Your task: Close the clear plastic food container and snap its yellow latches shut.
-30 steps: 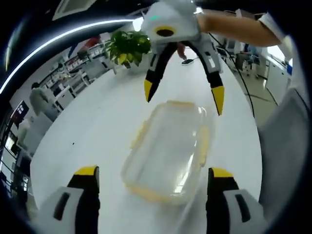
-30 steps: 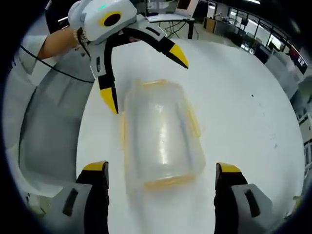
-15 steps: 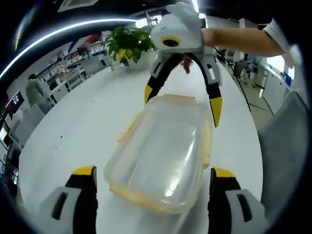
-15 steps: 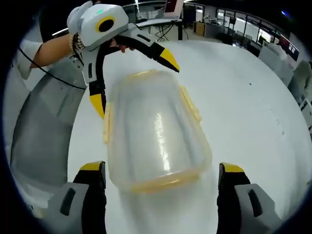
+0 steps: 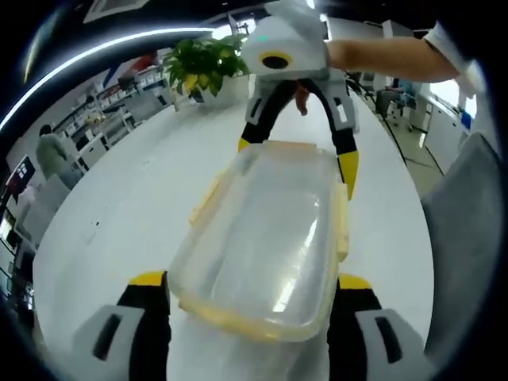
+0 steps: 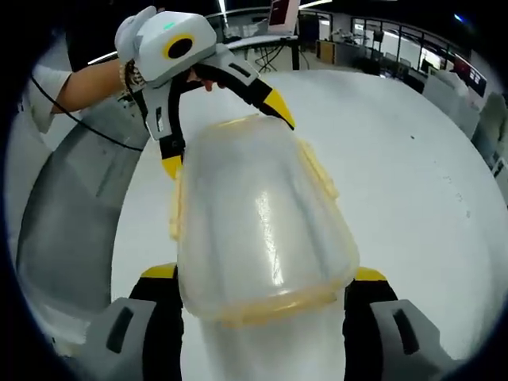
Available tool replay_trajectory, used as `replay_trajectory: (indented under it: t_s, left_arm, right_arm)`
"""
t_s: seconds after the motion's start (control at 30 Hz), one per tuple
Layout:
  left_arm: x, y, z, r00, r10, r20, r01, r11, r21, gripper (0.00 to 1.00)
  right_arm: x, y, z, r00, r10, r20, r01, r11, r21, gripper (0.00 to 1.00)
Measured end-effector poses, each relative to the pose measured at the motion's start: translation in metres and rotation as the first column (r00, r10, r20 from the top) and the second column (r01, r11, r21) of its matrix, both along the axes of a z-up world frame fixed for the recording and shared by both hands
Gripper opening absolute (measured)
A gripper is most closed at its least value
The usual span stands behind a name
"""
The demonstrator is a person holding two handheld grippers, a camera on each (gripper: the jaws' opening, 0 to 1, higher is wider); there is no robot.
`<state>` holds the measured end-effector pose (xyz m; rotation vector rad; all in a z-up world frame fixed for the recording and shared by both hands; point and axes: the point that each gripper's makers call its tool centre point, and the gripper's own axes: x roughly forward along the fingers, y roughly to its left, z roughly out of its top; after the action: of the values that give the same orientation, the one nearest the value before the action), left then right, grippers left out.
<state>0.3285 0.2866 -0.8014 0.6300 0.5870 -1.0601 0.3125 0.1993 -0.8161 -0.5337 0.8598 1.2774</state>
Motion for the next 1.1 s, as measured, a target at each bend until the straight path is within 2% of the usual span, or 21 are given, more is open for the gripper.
replay_trajectory:
  t_s: [0.53,0.8,0.87,0.93,0.97,1.0,1.1]
  left_arm:
    - [0.004,0.011,0.000,1.000,-0.006,-0.001,0.006,0.999,0.033,0.79]
    - [0.016,0.026,-0.001,1.000,0.030,0.005,-0.030,0.999,0.042,0.78]
    - [0.021,0.031,-0.001,0.998,0.059,0.008,-0.059,0.997,0.043,0.78]
    - [0.026,0.035,0.000,0.999,0.047,0.023,-0.048,0.998,0.029,0.78]
    - [0.027,0.036,-0.001,0.999,0.047,0.001,-0.047,0.999,0.019,0.78]
    - [0.030,0.038,0.000,0.999,0.038,0.015,-0.039,0.999,0.023,0.78]
    - [0.035,0.040,0.000,0.999,0.030,0.012,-0.030,0.999,0.034,0.78]
  right_arm:
    - [0.004,0.011,0.001,1.000,-0.018,0.009,0.018,0.999,0.030,0.80]
    - [0.019,0.023,0.003,0.998,-0.053,0.037,0.051,0.997,0.049,0.75]
    - [0.025,0.023,0.004,0.996,-0.088,0.033,0.086,0.995,0.051,0.67]
    - [0.030,0.026,0.001,0.995,-0.083,0.050,0.080,0.995,0.062,0.67]
    - [0.030,0.028,0.000,0.995,-0.100,0.025,0.098,0.993,0.070,0.68]
    - [0.030,0.029,0.000,0.994,-0.099,0.038,0.096,0.993,0.073,0.67]
    - [0.035,0.034,0.001,0.992,-0.115,0.045,0.111,0.990,0.091,0.68]
